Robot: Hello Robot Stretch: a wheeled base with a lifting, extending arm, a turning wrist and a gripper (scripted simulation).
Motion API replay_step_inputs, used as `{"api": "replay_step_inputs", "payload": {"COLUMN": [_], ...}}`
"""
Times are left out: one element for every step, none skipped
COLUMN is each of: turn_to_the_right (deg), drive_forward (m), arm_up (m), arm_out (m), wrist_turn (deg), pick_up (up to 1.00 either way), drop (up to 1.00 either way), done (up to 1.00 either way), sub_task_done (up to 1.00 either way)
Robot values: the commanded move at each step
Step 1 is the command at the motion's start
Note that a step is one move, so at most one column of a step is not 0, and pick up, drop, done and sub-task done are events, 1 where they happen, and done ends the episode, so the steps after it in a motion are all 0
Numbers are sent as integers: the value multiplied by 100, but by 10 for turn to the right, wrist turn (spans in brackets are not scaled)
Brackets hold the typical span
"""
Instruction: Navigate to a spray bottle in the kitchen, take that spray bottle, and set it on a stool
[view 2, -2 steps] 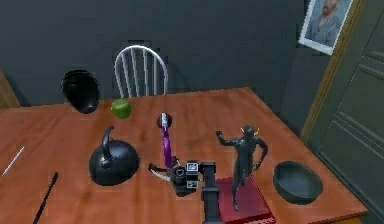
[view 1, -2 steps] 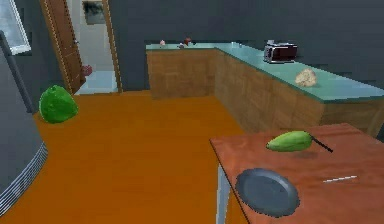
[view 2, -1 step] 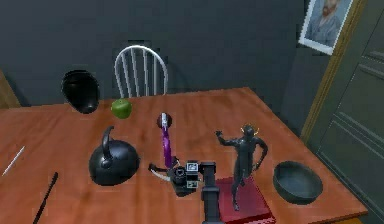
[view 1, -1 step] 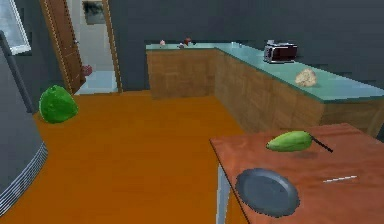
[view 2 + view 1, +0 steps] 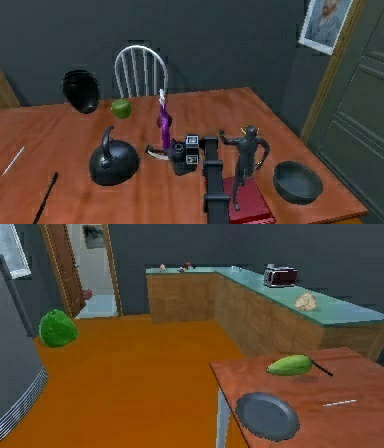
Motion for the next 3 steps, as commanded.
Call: {"api": "replay_step_inputs", "payload": {"turn_to_the_right": [0,0,0], "drive_forward": [0,0,0], "arm_up": [22,0,0], "arm_out": [0,0,0], "wrist_turn": [0,-450,-450], "pick_up": [0,0,0], "drop": [0,0,0], "done": [0,0,0], "sub_task_done": [0,0,0]}}
